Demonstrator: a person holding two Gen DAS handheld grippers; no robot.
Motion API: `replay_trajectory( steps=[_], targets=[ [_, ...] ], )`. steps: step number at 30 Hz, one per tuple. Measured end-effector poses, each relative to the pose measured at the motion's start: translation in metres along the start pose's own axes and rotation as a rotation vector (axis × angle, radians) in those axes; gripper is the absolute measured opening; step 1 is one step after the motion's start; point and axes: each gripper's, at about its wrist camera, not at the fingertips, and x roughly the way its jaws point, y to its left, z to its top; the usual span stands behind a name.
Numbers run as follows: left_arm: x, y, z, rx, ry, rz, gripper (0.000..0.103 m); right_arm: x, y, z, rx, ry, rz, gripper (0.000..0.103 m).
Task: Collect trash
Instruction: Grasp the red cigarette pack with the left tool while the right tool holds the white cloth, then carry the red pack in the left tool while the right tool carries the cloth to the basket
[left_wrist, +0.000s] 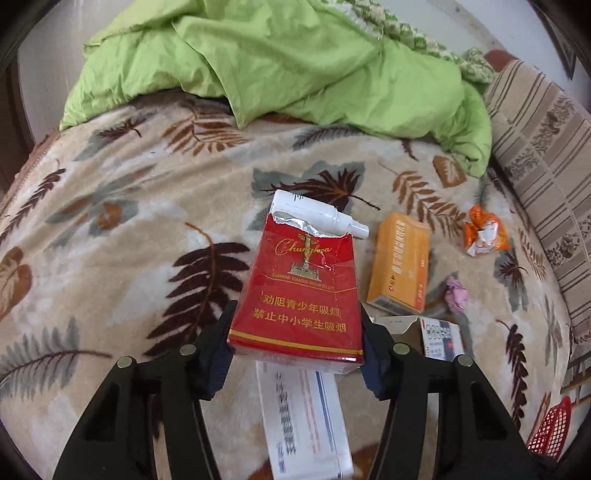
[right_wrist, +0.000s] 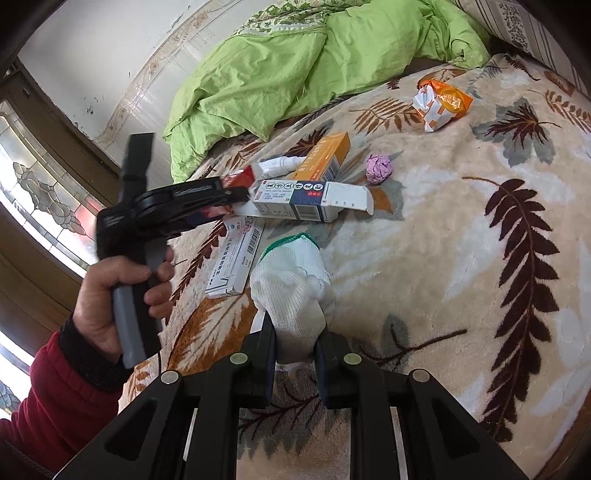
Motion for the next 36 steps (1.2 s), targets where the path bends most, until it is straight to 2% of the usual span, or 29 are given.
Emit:
replay_trajectory(
  steps=[5,8,11,15,19,23,27,36],
  targets=[
    [-0.033,0.005,-0.027,0.0,-0.013,-0.018,0.057,-0.004,0.002,-0.002,-0.008,-0.011,-0.012,0.018],
    [-0.05,0.014,-0.056,-0.02,-0.01,-0.019,0.057,-0.006,0.005,-0.003,-0.023,-0.017,-0.026,0.018],
    [-0.063,0.028,-0.087,-0.066,-0.005,-0.012,0.057,-0.007,0.007,-0.002,-0.036,-0.025,-0.037,0.018],
    [-0.067,0.041,-0.112,-0.125,0.014,-0.012,0.057,-0.008,0.01,-0.003,-0.052,-0.031,-0.05,0.018],
    [-0.063,0.043,-0.121,-0.147,0.03,-0.006,0.057,-0.009,0.015,-0.005,-0.08,-0.036,-0.075,0.018],
    [-0.055,0.041,-0.12,-0.141,0.012,0.039,0.057,-0.013,0.019,-0.008,-0.112,-0.042,-0.096,0.018],
    [-0.058,0.036,-0.127,-0.121,-0.039,0.079,0.057,-0.016,0.023,-0.011,-0.138,-0.054,-0.113,0.018],
    [-0.09,-0.006,-0.156,-0.052,-0.13,0.063,0.057,-0.015,0.026,-0.011,-0.15,-0.064,-0.126,0.018]
  ],
)
